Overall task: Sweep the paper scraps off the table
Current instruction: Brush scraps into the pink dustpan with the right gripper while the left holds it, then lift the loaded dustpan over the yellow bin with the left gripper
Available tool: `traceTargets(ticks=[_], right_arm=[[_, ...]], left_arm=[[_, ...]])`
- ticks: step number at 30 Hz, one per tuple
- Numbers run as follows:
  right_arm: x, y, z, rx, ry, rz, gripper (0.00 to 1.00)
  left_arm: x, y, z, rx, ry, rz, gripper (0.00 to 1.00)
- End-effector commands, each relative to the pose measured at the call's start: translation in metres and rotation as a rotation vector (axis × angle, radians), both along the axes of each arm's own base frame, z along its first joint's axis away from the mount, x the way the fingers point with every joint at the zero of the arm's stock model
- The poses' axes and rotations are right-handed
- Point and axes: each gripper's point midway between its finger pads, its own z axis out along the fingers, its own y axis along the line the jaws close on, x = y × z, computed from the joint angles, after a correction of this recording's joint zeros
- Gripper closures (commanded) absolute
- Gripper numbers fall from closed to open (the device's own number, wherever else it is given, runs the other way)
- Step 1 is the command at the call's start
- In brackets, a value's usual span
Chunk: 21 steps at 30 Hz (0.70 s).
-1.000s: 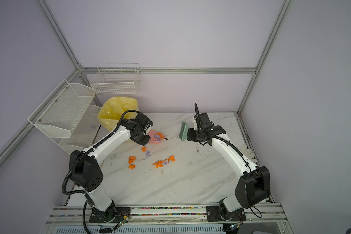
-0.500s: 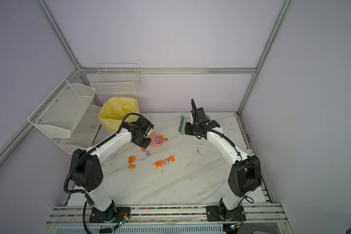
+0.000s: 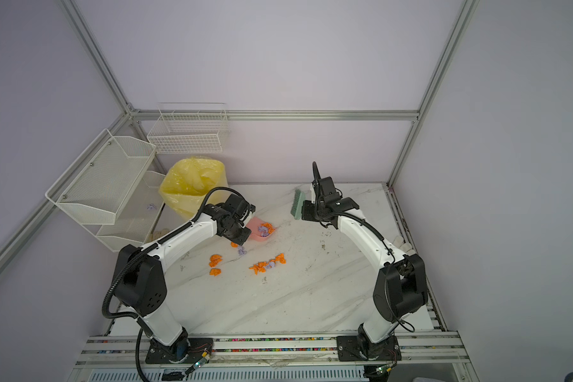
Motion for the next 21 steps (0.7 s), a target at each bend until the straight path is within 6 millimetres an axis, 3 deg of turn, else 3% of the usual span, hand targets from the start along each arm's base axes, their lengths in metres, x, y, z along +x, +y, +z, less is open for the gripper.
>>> traceTargets(ticks=[1,14,21], right_arm=[[0.008,0.0,0.018,0.013,-0.063,0.002,1.0],[0.004,-0.013,0.037,-0.004,-0.11,-0.051,1.0],[-0.003,-0.024,0.047,-0.007,-0.127,-0.088,1.0]], left_arm=[[-0.002,-0.007,0.009,-0.048,-0.041,-0.005,1.0],[-0.002,-0.005,0.051,-0.11,-0.196,0.013,1.0],[-0.001,0.006,0.097,-0.123,-0.323,0.044,1.0]])
